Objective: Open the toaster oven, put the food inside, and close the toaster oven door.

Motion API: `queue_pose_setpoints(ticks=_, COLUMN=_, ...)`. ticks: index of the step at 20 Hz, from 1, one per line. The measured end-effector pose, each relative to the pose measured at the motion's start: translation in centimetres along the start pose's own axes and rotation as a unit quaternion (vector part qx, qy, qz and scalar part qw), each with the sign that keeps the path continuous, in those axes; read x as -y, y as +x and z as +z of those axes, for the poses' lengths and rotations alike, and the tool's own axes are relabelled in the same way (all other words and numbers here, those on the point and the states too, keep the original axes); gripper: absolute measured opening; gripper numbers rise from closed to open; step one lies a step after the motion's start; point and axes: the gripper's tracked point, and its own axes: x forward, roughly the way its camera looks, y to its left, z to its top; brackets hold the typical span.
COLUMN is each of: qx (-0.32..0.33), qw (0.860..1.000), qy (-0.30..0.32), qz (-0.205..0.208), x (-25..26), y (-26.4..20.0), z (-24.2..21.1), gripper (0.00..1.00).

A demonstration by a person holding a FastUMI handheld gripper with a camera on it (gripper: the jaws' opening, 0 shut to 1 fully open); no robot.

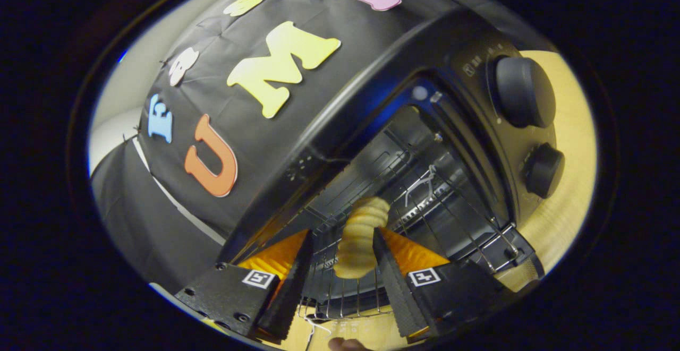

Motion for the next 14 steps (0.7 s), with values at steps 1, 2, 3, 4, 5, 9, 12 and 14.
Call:
queue_pose_setpoints(ticks=1, qx=-0.001, qw=1.0, qy=-0.02, qz=-0.001, x=-0.3, y=-0.6, z=-0.2, gripper=0.8)
queue_pose_setpoints(ticks=2, qx=0.002, qw=0.999, qy=-0.033, qz=-0.001, x=-0.8, y=-1.1, z=-0.2, gripper=0.86)
queue_pose_setpoints(ticks=3, qx=0.01, qw=0.999, qy=-0.041, qz=-0.006, x=-0.9, y=-1.5, z=-0.1, gripper=0.94)
queue_pose_setpoints(ticks=4, qx=0.017, qw=0.999, qy=-0.045, qz=-0.007, x=-1.1, y=-2.1, z=0.1, gripper=1.0)
queue_pose_setpoints(ticks=5, qx=0.02, qw=0.999, qy=-0.044, qz=-0.003, x=-1.6, y=-2.7, z=0.1, gripper=1.0)
queue_pose_setpoints(ticks=9, qx=0.021, qw=0.996, qy=-0.083, qz=-0.02, x=-2.4, y=-6.3, z=0.3, gripper=1.0)
queue_pose_setpoints(ticks=12, qx=0.014, qw=0.993, qy=-0.113, qz=-0.036, x=-3.1, y=-9.5, z=0.0, gripper=1.0)
queue_pose_setpoints(ticks=14, qx=0.008, qw=0.99, qy=-0.138, qz=-0.04, x=-4.2, y=-11.7, z=-0.1, gripper=1.0)
